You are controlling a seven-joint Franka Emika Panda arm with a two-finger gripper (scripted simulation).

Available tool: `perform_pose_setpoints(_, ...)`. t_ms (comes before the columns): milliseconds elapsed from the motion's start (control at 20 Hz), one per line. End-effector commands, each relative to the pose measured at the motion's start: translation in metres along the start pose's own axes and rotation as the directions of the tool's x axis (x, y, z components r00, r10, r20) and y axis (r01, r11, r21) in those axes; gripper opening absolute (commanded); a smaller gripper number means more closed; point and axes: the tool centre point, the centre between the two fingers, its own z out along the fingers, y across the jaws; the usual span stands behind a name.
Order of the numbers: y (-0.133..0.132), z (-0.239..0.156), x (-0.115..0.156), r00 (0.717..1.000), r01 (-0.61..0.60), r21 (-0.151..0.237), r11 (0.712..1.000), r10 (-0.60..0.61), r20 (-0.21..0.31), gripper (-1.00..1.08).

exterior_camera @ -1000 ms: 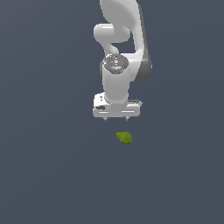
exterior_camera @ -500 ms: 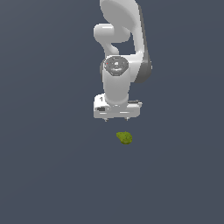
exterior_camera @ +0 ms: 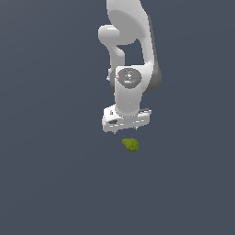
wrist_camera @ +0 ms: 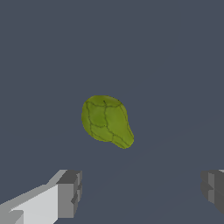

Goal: Pick up the object and move it to a goal position.

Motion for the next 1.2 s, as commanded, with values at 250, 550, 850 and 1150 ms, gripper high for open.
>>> perform_pose_setpoints(250, -0.017, 0.027, 0.016, 0.979, 0.201, -0.02, 0.979, -0.202, -0.015, 1.0)
perform_pose_setpoints(550, -0.025, 0.04, 0.023, 0.956, 0.292, -0.028, 0.956, -0.293, -0.022, 1.0)
perform_pose_setpoints(850, -0.027, 0.042, 0.024, 0.95, 0.31, -0.03, 0.95, -0.31, -0.022, 1.0)
perform_pose_setpoints(1150, -0.027, 0.057, 0.025, 0.95, 0.311, -0.03, 0.95, -0.312, -0.023, 1.0)
